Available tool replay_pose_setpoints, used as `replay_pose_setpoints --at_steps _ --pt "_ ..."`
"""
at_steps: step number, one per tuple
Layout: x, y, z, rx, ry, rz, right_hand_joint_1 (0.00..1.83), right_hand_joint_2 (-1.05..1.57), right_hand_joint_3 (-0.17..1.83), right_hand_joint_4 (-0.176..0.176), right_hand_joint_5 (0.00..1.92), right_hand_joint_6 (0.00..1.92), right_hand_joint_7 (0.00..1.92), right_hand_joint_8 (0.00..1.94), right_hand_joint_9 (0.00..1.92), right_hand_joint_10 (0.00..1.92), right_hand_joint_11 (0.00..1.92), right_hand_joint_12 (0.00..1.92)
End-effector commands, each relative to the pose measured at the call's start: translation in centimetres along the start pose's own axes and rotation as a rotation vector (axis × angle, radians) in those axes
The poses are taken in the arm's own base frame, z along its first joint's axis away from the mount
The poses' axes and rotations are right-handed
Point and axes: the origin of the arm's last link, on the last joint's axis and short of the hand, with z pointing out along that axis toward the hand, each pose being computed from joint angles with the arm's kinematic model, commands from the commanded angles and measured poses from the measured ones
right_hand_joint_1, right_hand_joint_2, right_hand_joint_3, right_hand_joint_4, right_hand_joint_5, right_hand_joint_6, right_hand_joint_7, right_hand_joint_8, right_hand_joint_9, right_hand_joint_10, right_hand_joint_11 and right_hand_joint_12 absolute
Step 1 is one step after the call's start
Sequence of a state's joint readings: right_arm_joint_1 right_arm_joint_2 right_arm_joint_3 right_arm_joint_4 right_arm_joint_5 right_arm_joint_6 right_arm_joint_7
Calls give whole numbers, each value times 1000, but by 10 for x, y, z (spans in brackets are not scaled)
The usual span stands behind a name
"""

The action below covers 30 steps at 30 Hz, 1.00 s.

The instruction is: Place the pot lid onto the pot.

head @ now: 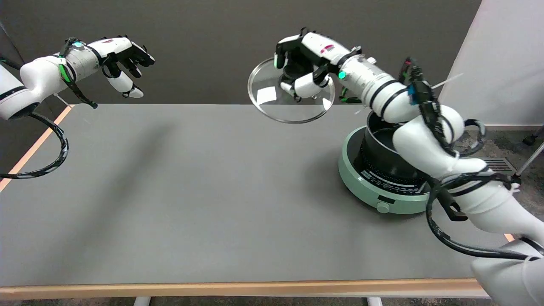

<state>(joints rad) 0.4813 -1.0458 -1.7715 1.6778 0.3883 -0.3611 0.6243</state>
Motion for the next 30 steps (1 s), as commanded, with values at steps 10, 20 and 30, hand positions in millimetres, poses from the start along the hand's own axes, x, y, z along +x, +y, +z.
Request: replay_pose_setpoints --at_steps 10,20,30 --pt "77 58 -82 -63 229 195 1361 751 918 176 623 1328 863 1524 811 1833 684 1903" --pt "115 90 -121 -92 286 194 1359 755 921 176 625 1325 857 1537 809 1848 678 1921" --pt "125 116 -156 -161 268 207 1359 755 922 176 625 1321 856 1538 808 1851 678 1921"
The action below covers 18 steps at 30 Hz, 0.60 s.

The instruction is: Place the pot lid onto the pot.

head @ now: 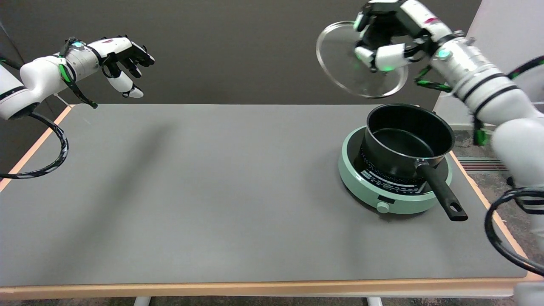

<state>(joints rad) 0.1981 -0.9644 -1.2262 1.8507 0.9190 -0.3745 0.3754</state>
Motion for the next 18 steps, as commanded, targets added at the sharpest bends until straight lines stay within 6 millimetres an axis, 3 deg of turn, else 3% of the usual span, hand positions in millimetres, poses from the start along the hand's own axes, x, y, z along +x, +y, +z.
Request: replay_pose_setpoints --at_steps 1,8,18 --pt "62 42 -55 -82 45 1 1359 755 922 176 625 1321 856 1538 808 1851 678 1921" --pt "61 56 -73 -125 35 6 1358 758 919 176 622 1317 853 1542 806 1859 677 1921" --pt "43 71 -91 -179 -67 28 1358 760 917 176 625 1309 852 1542 804 1862 675 1921"
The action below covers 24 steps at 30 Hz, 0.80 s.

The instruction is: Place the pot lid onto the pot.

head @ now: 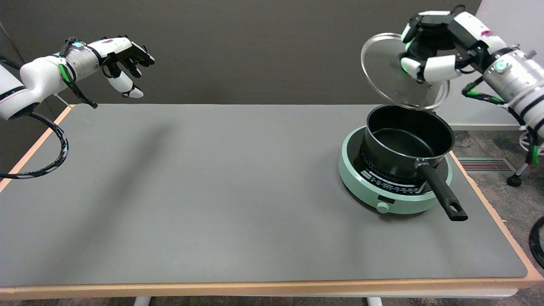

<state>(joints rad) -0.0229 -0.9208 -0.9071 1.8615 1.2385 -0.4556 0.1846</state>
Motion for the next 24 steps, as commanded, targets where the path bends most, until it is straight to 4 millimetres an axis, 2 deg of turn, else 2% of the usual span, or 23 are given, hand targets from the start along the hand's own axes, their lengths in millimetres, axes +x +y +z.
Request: replay_pose_setpoints --at_steps 1,8,24 --pt "0 30 -37 -80 -94 2 1358 760 916 176 625 1308 852 1542 804 1862 675 1921" --pt "-6 35 -43 -102 -143 -10 1358 761 916 176 626 1307 851 1543 802 1862 675 1921" --pt "-24 38 -39 -108 -219 -26 1358 762 915 176 624 1306 849 1546 801 1866 672 1921"
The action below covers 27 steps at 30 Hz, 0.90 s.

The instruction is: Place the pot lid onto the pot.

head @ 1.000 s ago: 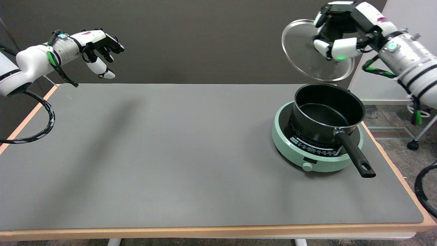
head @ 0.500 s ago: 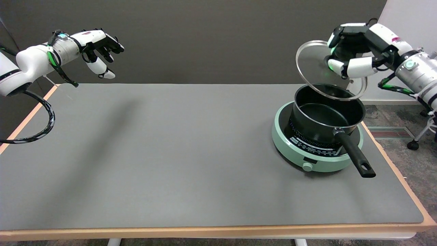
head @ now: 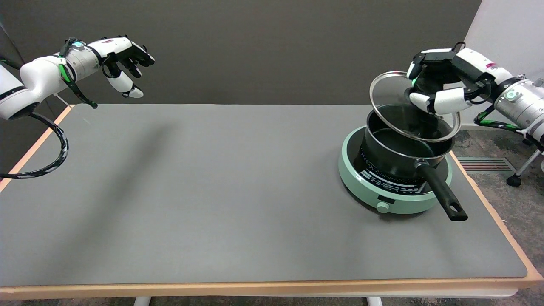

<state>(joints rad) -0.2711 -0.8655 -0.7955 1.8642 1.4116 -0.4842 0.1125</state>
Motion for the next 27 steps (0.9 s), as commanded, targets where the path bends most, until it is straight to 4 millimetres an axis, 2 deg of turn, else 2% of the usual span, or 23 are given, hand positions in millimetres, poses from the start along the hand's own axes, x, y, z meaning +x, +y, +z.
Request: replay_pose_setpoints --at_steps 1,6,16,27 --pt "-17 10 -1 -30 -91 -14 1358 762 915 176 624 1305 848 1546 800 1867 672 1921" --pt "-23 21 5 -54 -112 1 1357 762 917 176 622 1305 848 1547 801 1871 670 1921" --pt "-20 35 9 -93 -116 8 1357 763 915 176 621 1306 847 1548 799 1872 670 1921" --pt "-19 43 14 -110 -118 16 1357 764 914 176 620 1305 846 1548 798 1872 669 1921"
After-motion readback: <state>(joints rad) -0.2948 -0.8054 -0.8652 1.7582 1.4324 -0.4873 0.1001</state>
